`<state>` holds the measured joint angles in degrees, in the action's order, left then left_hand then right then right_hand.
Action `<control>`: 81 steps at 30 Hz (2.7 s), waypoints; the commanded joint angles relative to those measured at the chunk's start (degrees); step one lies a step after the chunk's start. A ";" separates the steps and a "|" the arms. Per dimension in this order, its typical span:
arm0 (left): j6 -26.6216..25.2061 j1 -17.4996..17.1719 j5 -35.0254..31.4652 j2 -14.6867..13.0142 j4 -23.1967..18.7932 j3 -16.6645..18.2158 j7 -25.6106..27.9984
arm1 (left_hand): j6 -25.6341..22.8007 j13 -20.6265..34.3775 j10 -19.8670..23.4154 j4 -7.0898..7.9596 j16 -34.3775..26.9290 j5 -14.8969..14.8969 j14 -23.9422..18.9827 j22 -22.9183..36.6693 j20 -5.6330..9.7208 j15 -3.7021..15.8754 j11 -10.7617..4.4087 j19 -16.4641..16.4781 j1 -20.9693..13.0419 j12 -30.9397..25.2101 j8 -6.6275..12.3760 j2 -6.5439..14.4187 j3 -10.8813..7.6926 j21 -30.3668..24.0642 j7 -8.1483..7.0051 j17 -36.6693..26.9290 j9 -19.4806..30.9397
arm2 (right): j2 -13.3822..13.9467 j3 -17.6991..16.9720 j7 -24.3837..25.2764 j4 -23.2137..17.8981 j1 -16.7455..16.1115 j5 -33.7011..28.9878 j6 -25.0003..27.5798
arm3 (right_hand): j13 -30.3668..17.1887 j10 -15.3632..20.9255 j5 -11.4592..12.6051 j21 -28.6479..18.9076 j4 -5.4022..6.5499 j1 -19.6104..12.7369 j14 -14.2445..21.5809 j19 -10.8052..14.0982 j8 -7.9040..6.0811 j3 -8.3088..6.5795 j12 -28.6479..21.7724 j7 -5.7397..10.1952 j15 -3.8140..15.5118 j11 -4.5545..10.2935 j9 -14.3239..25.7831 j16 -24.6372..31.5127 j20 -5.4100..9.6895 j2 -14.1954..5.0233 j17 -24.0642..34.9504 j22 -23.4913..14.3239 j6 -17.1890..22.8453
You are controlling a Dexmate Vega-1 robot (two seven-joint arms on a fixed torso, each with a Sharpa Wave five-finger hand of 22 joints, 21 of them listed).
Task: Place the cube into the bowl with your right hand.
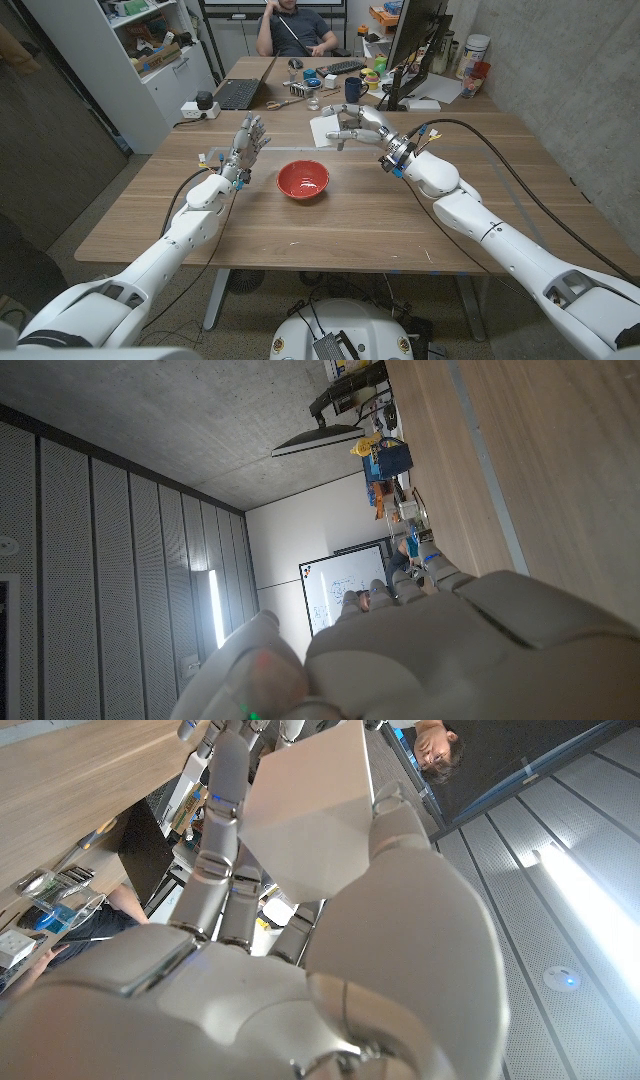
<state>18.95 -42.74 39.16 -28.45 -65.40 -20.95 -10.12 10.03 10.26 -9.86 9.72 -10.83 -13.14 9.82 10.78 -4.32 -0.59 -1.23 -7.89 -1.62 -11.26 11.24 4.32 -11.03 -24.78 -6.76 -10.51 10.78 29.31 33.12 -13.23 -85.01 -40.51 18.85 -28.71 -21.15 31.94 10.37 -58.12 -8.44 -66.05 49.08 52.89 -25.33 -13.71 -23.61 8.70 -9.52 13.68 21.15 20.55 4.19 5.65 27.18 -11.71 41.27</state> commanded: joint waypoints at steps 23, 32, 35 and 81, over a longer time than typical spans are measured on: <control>0.11 0.57 -0.64 0.26 0.10 -0.37 0.34 | 0.25 0.19 -3.62 -0.01 -0.05 -0.12 3.45 0.31 -0.06 -0.14 0.30 0.05 0.23 -0.15 -0.03 2.17 0.17 0.26 0.05 -0.25 0.20 | 0.96 3.97 1.73 0.74 3.22 -12.95 0.99 | -0.69 12.68 -0.17 -0.14 0.04 -15.10 15.25 -4.09 0.41 -1.06 0.41 -8.20 22.91 -13.36 0.26 -0.96 8.49 -13.60 0.14 0.32 8.18; 0.04 0.27 -0.81 0.05 -0.47 -0.38 0.68 | 0.21 0.19 -3.62 -0.02 -0.05 -0.14 3.45 0.30 0.06 -0.03 0.14 0.09 0.21 -0.15 -0.02 2.16 0.24 0.31 0.07 -0.25 0.20 | 0.71 5.49 1.49 1.22 4.94 -16.48 0.80 | -0.80 12.30 -0.20 0.01 0.07 -15.19 14.77 -4.62 0.52 -1.20 0.67 -8.25 22.98 -13.10 0.23 -1.31 8.41 -13.63 0.08 0.47 8.29; 0.10 0.33 -0.91 0.07 -0.31 -0.42 0.70 | 0.19 0.19 -3.58 -0.03 -0.05 -0.15 3.44 0.30 0.06 -0.05 0.13 0.11 0.20 -0.16 -0.02 2.16 0.26 0.33 0.13 -0.25 0.20 | 0.68 5.99 1.57 0.98 5.43 -17.94 0.70 | -0.76 12.13 -0.20 0.18 0.05 -15.26 14.51 -4.90 0.59 -1.29 0.81 -8.26 23.00 -13.02 0.21 -1.47 8.36 -13.63 0.04 0.57 8.24; 1.85 3.78 -1.46 0.74 5.56 -0.58 -1.78 | 0.03 0.21 -3.53 -0.04 -0.07 -0.17 3.33 0.27 0.24 0.15 0.18 0.34 0.09 -0.16 0.02 2.33 0.48 0.64 0.60 -0.26 0.22 | -1.20 15.38 16.58 1.84 12.50 -53.26 3.02 | -0.49 13.75 -0.32 1.67 -0.46 -16.83 12.80 -7.85 0.14 -1.59 1.14 -9.50 23.20 -13.26 0.10 -3.07 8.53 -13.09 -1.23 1.06 11.11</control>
<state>20.58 -40.48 37.85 -28.15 -62.26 -21.49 -11.39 9.82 10.26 -9.86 9.80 -10.83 -13.14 9.82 10.78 -4.09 -0.60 -1.23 -7.67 -1.62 -11.26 11.24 4.32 -10.64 -24.35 -6.56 -10.52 10.78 29.04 45.47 -0.85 -84.99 -30.03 -25.12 -25.64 -21.53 31.96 9.82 -56.55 -8.79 -67.61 48.02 50.40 -24.84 -14.98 -21.95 8.47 -7.84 13.29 21.15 17.40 1.70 7.21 25.63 -10.54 42.33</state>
